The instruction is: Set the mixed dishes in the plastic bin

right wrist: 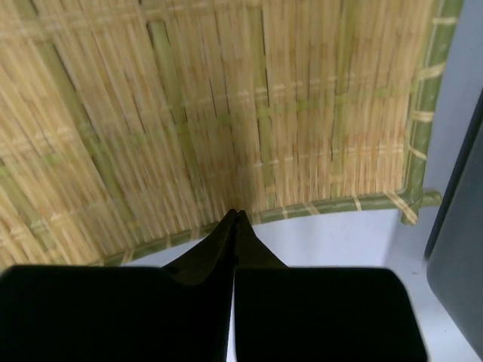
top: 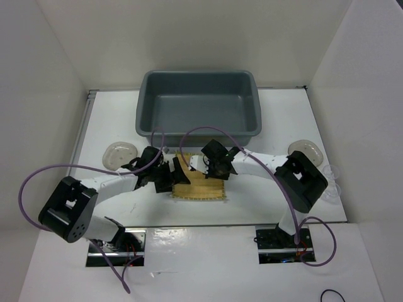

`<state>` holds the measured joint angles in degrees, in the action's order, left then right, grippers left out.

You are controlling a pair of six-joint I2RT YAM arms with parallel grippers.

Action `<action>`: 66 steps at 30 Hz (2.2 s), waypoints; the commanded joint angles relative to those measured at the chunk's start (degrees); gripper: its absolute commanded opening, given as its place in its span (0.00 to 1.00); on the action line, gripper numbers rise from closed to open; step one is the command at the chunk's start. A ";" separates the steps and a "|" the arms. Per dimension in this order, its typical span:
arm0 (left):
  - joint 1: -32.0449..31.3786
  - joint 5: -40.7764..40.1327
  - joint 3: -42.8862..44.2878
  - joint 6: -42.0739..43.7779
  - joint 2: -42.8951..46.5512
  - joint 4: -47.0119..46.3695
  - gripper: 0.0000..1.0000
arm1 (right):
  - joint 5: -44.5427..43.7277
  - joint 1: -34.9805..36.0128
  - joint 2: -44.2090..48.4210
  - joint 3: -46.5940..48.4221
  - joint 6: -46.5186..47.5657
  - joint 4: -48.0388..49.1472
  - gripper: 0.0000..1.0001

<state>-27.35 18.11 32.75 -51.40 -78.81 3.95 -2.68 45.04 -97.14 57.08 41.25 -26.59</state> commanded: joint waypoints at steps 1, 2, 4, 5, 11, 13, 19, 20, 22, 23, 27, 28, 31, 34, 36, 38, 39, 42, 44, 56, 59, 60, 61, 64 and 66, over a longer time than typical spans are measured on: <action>0.28 -0.36 -1.90 0.68 -4.85 -2.35 1.00 | 0.91 0.32 -2.17 -0.74 0.93 2.59 0.00; 0.28 -0.35 -1.90 0.68 -5.56 -2.97 1.00 | 0.92 0.32 -2.70 -0.74 0.93 2.59 0.00; 0.28 1.49 -1.90 0.68 -7.67 -4.90 1.00 | 1.45 0.32 -3.31 -1.27 0.93 2.59 0.00; 0.28 2.01 -1.90 0.68 -8.29 -6.39 1.00 | 1.45 0.32 -4.01 -1.27 0.93 2.59 0.00; 0.28 6.84 -3.04 0.68 -11.01 -14.20 1.00 | 2.50 0.84 -5.25 -1.27 0.41 2.59 0.00; 0.28 9.66 -3.75 -0.02 -11.02 -17.20 1.00 | 2.50 0.84 -5.25 -1.27 -0.21 2.59 0.00; 0.28 16.68 -4.28 -0.63 -14.53 -26.78 0.41 | 3.64 0.84 -5.25 -1.27 -1.97 2.59 0.00; 0.28 17.48 -4.28 -0.63 -15.58 -27.49 0.35 | 4.17 0.84 -5.25 -1.27 -1.97 2.59 0.00; 0.28 19.32 -3.66 -0.63 -16.12 -28.37 0.23 | 4.17 0.84 -5.25 -1.27 -1.97 2.59 0.00; 0.28 19.94 -3.14 -0.63 -16.90 -29.25 0.20 | 4.17 0.84 -5.25 -1.27 -1.97 2.07 0.00; 0.28 20.74 -2.43 -0.63 -17.44 -29.09 0.00 | 4.17 0.84 -4.20 -0.22 -1.97 0.84 0.00; 0.28 20.74 -1.73 0.15 -16.83 -26.30 0.00 | 3.65 0.84 -3.41 0.39 -2.49 0.23 0.00; 0.28 20.04 0.02 3.39 -12.88 -16.22 0.00 | 3.12 0.84 0.53 1.89 -4.16 -2.58 0.00; -0.24 19.33 3.10 9.44 -4.55 -2.92 0.00 | 2.16 0.84 7.28 3.03 -7.75 -6.80 0.00; -0.24 20.12 5.65 12.36 -0.65 6.31 0.00 | -0.40 0.84 10.73 3.04 -9.97 -8.30 0.00; -0.24 21.26 7.06 14.30 5.48 11.06 0.00 | -4.95 -0.38 14.78 2.52 -11.28 -8.92 0.00; -0.24 21.88 7.76 14.31 9.51 13.52 0.00 | -6.36 -1.26 15.83 2.51 -11.28 -8.92 0.00; 0.46 23.28 8.29 12.47 15.15 16.09 0.00 | -8.40 -6.44 19.00 4.08 -13.56 -8.39 0.00; 0.99 23.82 8.29 10.98 20.60 16.62 0.00 | -8.40 -10.75 21.55 5.67 -15.41 -8.39 0.00; 5.90 23.82 3.90 -0.28 36.52 13.72 0.00 | -10.33 -14.80 25.51 0.32 -16.56 -7.07 0.00; 7.40 24.42 5.21 -1.07 36.53 13.72 0.00 | -10.95 -15.94 26.04 -0.21 -17.08 -6.55 0.00; 7.40 24.43 6.52 -1.60 35.75 13.72 0.00 | -10.95 -15.94 26.04 -0.21 -17.09 -6.55 0.00; 8.01 24.43 7.40 -1.60 35.22 13.72 0.00 | -12.08 -16.55 26.04 -0.21 -17.87 -6.55 0.00; 10.03 25.74 11.17 -4.40 32.49 12.32 0.00 | -15.67 -18.92 26.57 -0.21 -20.06 -4.35 0.00; 10.82 26.28 13.29 -5.28 29.87 11.62 0.00 | -17.27 -20.77 26.57 0.48 -21.21 -3.74 0.00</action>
<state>-18.13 40.01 39.92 -51.88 -47.13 21.10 -15.27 26.87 -72.53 56.90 23.22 -33.50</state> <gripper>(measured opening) 0.205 0.001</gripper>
